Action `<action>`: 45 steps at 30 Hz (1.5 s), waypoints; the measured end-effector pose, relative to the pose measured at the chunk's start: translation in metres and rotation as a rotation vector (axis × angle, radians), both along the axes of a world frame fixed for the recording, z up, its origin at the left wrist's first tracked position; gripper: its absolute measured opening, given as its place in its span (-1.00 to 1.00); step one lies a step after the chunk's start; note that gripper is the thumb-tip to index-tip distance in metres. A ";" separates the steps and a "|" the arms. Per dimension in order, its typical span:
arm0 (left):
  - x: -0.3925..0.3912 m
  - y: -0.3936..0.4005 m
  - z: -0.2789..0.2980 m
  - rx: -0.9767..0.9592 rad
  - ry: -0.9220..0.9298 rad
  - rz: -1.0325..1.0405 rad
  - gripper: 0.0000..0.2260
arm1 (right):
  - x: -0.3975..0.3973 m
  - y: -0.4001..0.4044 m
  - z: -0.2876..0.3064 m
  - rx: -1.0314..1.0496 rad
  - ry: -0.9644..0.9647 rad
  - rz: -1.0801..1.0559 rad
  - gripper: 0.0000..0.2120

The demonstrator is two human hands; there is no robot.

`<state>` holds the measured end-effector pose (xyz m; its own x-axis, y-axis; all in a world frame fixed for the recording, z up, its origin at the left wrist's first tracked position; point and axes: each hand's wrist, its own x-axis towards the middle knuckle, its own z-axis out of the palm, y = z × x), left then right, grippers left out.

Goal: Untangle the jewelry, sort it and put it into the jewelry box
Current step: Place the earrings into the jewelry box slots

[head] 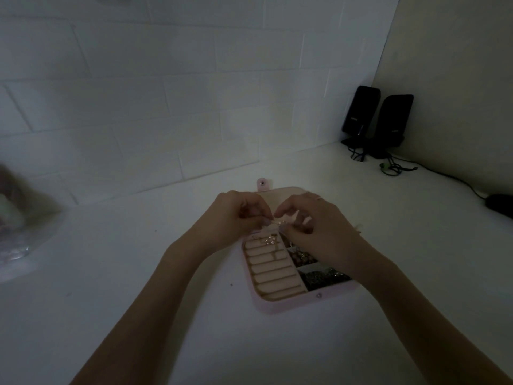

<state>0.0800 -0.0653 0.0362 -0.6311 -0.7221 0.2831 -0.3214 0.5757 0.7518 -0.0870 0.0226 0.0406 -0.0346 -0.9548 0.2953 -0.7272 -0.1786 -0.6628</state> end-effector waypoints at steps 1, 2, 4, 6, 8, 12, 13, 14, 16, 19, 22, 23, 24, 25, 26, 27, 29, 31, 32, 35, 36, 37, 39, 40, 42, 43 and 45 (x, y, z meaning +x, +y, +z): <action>0.000 0.000 0.000 0.000 0.001 0.004 -0.77 | 0.000 0.000 0.001 -0.025 0.016 0.000 -0.79; 0.000 0.000 0.000 0.006 0.010 0.010 -0.80 | 0.000 -0.001 0.003 -0.040 0.042 0.002 -0.80; -0.002 0.001 0.002 0.027 0.058 0.010 -0.84 | -0.002 -0.001 0.004 -0.019 0.124 0.025 -0.84; -0.003 0.002 0.003 0.036 0.102 0.000 -0.88 | -0.002 -0.001 0.001 0.021 0.174 0.060 -0.94; -0.003 0.002 0.005 0.047 0.132 -0.008 -0.92 | 0.000 -0.002 -0.006 -0.001 0.215 0.048 -0.88; -0.001 0.003 0.006 0.050 0.161 0.012 -0.93 | 0.007 -0.002 -0.010 -0.009 0.260 0.006 -0.86; -0.001 0.003 0.006 0.050 0.167 0.016 -0.92 | 0.008 -0.002 -0.010 -0.005 0.261 0.003 -0.87; -0.001 0.002 0.006 0.053 0.171 0.018 -0.92 | 0.008 -0.001 -0.011 -0.003 0.253 -0.003 -0.89; -0.001 0.001 0.005 0.052 0.168 0.021 -0.93 | 0.009 -0.002 -0.011 0.023 0.207 -0.026 -0.89; 0.000 -0.001 0.004 0.045 0.158 0.040 -0.93 | 0.008 -0.002 -0.014 0.071 0.180 -0.048 -0.87; -0.001 -0.001 0.003 0.057 0.156 0.046 -0.92 | 0.008 -0.003 -0.015 0.081 0.135 -0.054 -0.87; -0.001 -0.002 0.003 0.056 0.151 0.047 -0.92 | 0.010 -0.003 -0.014 0.078 0.099 -0.054 -0.86; -0.001 -0.002 0.002 0.054 0.145 0.046 -0.93 | 0.011 -0.002 -0.012 0.078 0.059 -0.050 -0.86; -0.001 -0.002 0.002 0.051 0.142 0.044 -0.92 | 0.013 -0.001 -0.010 0.086 0.023 -0.038 -0.86; -0.001 -0.002 0.002 0.048 0.142 0.041 -0.92 | 0.014 0.000 -0.009 0.105 0.007 -0.018 -0.86; 0.000 -0.002 0.002 0.046 0.141 0.040 -0.92 | 0.016 0.001 -0.006 0.130 0.004 0.009 -0.86; 0.000 -0.001 0.003 0.044 0.130 0.038 -0.92 | 0.017 0.003 -0.002 0.146 -0.008 0.038 -0.83; 0.000 0.000 0.005 0.041 0.127 0.038 -0.92 | 0.013 0.002 0.002 0.104 0.001 -0.018 -0.77; 0.000 0.000 0.005 0.041 0.131 0.038 -0.92 | 0.011 0.002 0.003 0.086 0.021 -0.048 -0.74; 0.000 0.000 0.005 0.045 0.129 0.044 -0.92 | 0.010 0.004 0.002 0.134 0.056 -0.055 -0.66; 0.000 0.000 0.004 0.047 0.127 0.045 -0.91 | 0.012 0.005 0.001 0.161 0.059 -0.035 -0.65; -0.001 0.000 0.004 0.045 0.126 0.046 -0.90 | 0.015 0.006 0.001 0.182 0.052 -0.010 -0.65; 0.000 -0.001 0.004 0.029 0.124 0.046 -0.90 | 0.019 0.008 0.002 0.212 0.028 0.040 -0.65; 0.000 -0.001 0.004 0.024 0.121 0.043 -0.90 | 0.019 0.007 0.003 0.219 0.012 0.061 -0.65; 0.001 -0.001 0.004 0.024 0.112 0.034 -0.90 | 0.017 0.005 0.003 0.207 -0.024 0.058 -0.63; 0.001 -0.001 0.004 0.025 0.102 0.030 -0.89 | 0.015 0.004 0.003 0.173 -0.044 0.015 -0.63; 0.001 -0.001 0.004 0.026 0.074 0.020 -0.87 | 0.009 0.001 0.002 0.051 -0.080 -0.117 -0.68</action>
<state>0.0808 -0.0667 0.0401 -0.5943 -0.7423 0.3096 -0.2760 0.5498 0.7884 -0.0779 0.0234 0.0424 -0.1678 -0.9565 0.2388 -0.6855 -0.0609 -0.7255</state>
